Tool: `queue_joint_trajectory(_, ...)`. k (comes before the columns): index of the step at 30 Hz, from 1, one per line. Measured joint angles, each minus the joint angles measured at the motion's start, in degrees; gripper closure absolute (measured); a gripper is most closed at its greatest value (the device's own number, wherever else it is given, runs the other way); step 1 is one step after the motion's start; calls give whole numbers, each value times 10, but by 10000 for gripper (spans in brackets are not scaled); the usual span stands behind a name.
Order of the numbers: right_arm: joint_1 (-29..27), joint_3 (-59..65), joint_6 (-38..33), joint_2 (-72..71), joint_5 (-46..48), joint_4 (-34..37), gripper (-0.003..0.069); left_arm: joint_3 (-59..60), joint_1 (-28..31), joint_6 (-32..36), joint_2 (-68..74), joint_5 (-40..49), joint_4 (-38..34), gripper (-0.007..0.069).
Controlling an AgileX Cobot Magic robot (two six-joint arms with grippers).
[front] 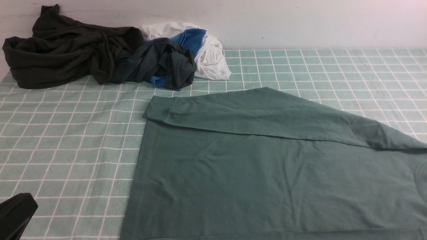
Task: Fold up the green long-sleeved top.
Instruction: Use the left arm to clamp the cuff closest to it
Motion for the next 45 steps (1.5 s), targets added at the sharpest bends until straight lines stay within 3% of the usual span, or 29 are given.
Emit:
queue_joint_trajectory(5,5,-161,-98,138,82,-114,673,-145,-2,23,169,133,113,628)
queue_joint_trajectory(10,20,-290,-133,286,199,-202,673,-246,-57,23,280,192,193,627)
queue_joint_trajectory(16,113,-376,-145,438,386,-249,673,-295,-203,18,452,277,261,589)
queue_joint_trajectory(20,153,-382,-147,459,419,-264,673,-296,-269,18,537,277,298,537)
queue_joint_trajectory(25,167,-382,-148,465,405,-274,673,-296,-353,18,672,244,343,372)
queue_joint_trajectory(32,167,-383,-150,465,373,-277,673,-297,-379,18,806,161,347,237)
queue_joint_trajectory(40,167,-383,-150,465,372,-280,673,-306,-379,17,857,139,356,264)
queue_joint_trajectory(45,167,-383,-150,465,372,-282,673,-307,-379,17,852,152,340,470)
